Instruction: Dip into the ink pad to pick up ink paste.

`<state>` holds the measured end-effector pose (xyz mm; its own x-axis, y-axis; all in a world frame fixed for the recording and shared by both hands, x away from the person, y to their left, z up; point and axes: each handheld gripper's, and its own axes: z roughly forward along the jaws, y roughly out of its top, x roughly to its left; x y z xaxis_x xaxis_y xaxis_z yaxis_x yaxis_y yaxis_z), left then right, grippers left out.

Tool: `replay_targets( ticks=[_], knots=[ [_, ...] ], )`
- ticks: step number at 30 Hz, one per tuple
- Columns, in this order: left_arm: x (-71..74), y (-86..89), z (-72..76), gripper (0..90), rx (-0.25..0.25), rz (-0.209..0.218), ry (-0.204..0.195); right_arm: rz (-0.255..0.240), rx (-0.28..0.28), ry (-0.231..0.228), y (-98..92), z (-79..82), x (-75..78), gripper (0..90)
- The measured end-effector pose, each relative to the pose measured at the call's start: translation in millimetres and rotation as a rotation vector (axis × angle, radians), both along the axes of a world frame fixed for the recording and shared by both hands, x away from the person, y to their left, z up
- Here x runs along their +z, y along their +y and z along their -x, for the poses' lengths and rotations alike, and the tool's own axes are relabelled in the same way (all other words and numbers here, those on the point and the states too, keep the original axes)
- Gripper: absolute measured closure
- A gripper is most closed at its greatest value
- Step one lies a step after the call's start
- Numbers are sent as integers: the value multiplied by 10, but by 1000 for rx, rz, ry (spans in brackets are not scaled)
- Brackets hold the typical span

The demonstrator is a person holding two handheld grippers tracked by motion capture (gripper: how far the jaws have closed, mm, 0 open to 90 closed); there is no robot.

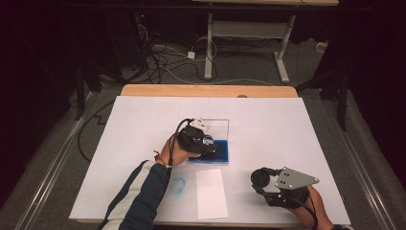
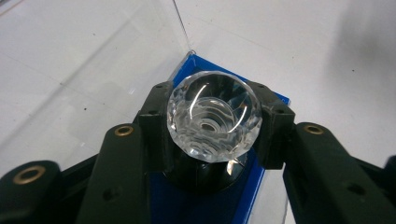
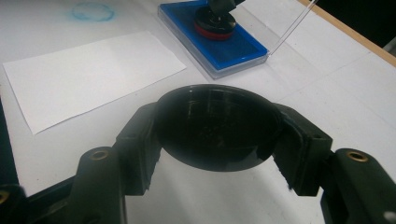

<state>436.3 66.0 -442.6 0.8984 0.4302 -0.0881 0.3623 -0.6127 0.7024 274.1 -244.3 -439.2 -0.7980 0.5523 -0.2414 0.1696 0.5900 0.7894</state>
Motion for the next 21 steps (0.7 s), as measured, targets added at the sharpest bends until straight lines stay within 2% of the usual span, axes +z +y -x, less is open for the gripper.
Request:
replay_targets(
  ticks=[9,12,17,21],
  knots=[
    [13,-10,9,541,5,-13,-1,-1,-1,-2,5,2,6,381],
    [34,-27,20,540,1,-37,-11,-3,-2,-4,4,3,9,381],
    [51,-32,31,540,-2,-44,-21,-7,-3,-6,-8,-2,14,381],
    [131,-13,49,540,-4,-37,-40,-9,-2,-5,-8,-5,15,381]
  ],
)
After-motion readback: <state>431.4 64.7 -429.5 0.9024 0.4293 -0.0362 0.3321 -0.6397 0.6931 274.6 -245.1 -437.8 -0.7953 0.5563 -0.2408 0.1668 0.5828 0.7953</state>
